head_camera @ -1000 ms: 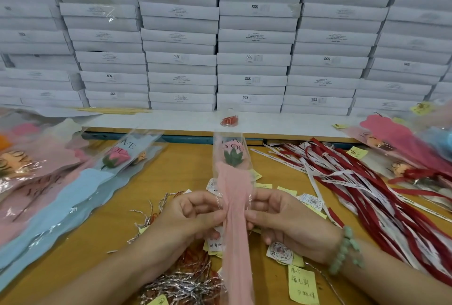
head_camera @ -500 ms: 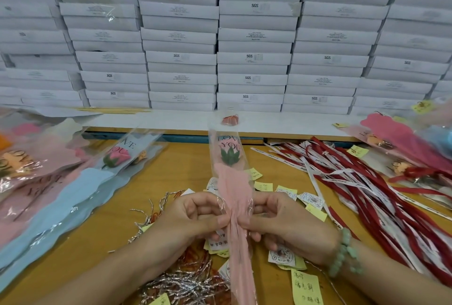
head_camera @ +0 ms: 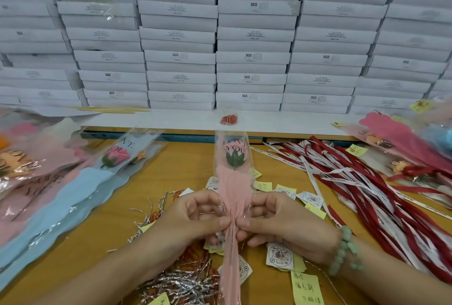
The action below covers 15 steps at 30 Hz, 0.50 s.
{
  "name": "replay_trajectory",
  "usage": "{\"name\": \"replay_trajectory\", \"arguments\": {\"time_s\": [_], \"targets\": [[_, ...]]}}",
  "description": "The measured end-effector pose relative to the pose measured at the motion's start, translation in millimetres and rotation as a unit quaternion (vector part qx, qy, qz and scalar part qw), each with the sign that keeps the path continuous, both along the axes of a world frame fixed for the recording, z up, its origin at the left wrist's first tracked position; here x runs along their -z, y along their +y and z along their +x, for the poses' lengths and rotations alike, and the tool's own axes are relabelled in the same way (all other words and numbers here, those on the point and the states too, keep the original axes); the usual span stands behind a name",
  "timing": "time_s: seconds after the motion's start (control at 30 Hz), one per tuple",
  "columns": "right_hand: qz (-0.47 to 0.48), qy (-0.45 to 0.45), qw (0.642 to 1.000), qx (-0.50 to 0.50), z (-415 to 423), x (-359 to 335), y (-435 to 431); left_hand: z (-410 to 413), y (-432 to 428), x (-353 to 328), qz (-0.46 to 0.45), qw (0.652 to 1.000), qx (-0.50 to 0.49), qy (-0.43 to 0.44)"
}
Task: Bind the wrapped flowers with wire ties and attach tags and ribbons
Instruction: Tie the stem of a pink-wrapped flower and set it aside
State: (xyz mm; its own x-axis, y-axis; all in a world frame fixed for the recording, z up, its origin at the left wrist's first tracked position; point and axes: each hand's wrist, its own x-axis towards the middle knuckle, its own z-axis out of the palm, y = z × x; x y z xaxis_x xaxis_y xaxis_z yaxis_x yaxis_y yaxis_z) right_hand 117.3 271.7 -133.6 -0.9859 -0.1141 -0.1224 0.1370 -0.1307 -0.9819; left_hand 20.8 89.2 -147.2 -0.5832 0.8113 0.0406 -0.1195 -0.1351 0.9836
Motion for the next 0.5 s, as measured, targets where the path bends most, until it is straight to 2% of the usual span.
{"name": "replay_trajectory", "arguments": {"time_s": [0.2,0.5], "targets": [[-0.004,-0.017,1.000,0.023,-1,-3,-5,-1,0,-1,-0.010,1.000,0.007,0.029],[0.006,-0.047,0.999,0.027,-2,-5,-3,3,3,-11,-0.101,0.987,-0.065,0.110]]}}
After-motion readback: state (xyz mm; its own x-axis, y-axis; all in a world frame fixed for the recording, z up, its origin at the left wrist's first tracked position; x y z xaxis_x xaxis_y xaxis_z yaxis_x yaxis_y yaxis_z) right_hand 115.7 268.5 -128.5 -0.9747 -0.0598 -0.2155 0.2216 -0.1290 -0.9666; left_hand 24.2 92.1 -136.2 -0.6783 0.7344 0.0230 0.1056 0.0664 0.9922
